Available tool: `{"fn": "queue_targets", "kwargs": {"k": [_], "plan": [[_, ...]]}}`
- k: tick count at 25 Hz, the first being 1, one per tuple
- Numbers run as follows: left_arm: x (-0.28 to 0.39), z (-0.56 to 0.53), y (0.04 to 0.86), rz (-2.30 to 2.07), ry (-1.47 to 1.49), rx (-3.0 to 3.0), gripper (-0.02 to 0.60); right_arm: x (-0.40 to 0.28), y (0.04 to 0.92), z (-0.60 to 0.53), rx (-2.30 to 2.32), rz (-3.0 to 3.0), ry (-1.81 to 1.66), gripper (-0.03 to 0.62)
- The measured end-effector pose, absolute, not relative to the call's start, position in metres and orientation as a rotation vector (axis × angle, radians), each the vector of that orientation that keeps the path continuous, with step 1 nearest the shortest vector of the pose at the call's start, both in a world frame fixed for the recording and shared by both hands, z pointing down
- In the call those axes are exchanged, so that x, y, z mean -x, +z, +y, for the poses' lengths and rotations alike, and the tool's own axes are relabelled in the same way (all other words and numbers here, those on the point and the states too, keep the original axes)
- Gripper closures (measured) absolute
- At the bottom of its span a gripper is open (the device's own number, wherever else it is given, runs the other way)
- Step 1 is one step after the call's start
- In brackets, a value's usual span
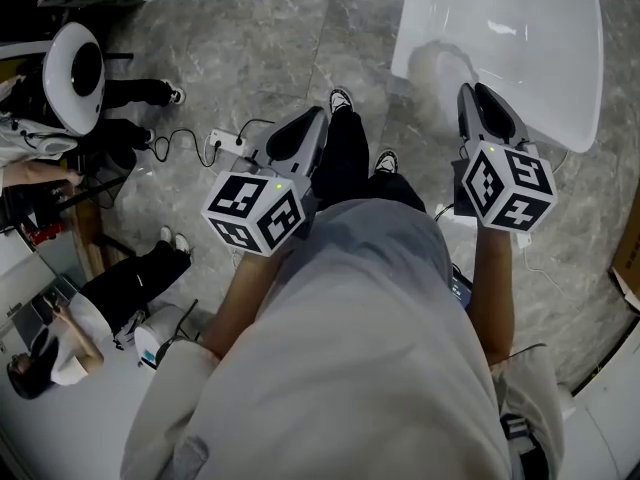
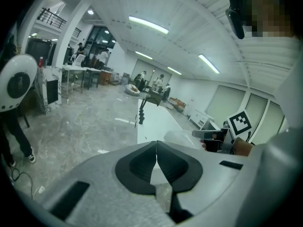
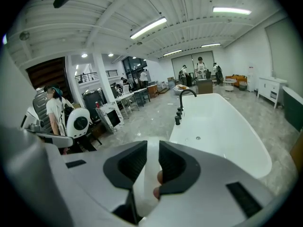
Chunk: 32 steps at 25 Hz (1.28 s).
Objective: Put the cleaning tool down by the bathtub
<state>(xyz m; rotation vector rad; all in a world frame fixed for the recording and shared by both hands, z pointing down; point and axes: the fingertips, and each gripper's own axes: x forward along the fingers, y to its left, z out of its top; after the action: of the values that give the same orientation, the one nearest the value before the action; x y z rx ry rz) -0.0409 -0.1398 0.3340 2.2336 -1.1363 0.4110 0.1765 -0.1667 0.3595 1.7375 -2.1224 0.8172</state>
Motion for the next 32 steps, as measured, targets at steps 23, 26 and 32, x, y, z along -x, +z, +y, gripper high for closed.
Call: {"fn": "queue_targets", "kwargs": {"k": [23, 26, 32], "plan": [[0.073, -0.186, 0.36, -1.113, 0.489, -2.14, 0.572, -0.168, 0.415, -0.239, -1.704, -2.005, 0.886, 0.519], [0.076, -0.195, 0.362, -1.114, 0.498, -2.133, 0.572, -0.169, 0.423, -0.249, -1.702, -1.992, 0.899, 0.519], [0.08, -0.207, 0.372, -1.116, 0.518, -2.114, 0.572, -0.172, 0.441, -0.269, -1.705, -1.971, 0.92, 0.519]]}}
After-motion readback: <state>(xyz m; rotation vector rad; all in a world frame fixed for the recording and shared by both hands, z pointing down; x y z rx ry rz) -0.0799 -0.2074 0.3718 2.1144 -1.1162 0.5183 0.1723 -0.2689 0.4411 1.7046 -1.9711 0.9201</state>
